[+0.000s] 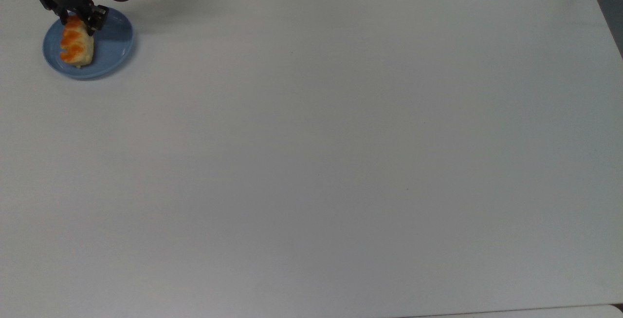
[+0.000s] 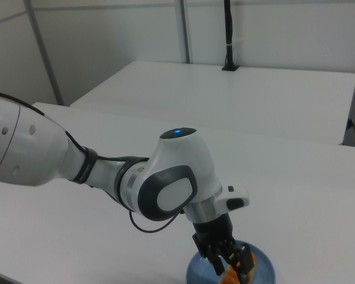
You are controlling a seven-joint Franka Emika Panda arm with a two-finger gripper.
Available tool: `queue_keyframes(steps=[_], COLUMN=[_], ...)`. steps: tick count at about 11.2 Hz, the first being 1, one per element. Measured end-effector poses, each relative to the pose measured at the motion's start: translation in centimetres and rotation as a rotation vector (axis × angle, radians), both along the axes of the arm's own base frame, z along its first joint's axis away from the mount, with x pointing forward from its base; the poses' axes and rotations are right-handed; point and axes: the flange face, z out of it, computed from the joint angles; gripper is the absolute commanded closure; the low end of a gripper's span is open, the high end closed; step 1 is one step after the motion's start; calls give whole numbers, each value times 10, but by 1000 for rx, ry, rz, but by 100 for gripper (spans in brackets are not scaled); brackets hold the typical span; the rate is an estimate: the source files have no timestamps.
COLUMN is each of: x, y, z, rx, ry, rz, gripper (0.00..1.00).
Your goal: Put the bread on a plate
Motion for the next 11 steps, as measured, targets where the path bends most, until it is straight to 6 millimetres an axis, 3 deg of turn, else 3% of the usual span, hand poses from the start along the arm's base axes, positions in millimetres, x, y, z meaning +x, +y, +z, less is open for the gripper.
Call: queue_keyframes(steps=[5, 7, 8, 11], x=[2, 7, 22, 67], y=[-1, 4, 16, 79], z=[6, 35, 68, 206], rx=[-8, 11, 74, 292], ry=[-9, -11, -35, -91], rz=[1, -49, -102, -150], gripper=[0, 0, 0, 0])
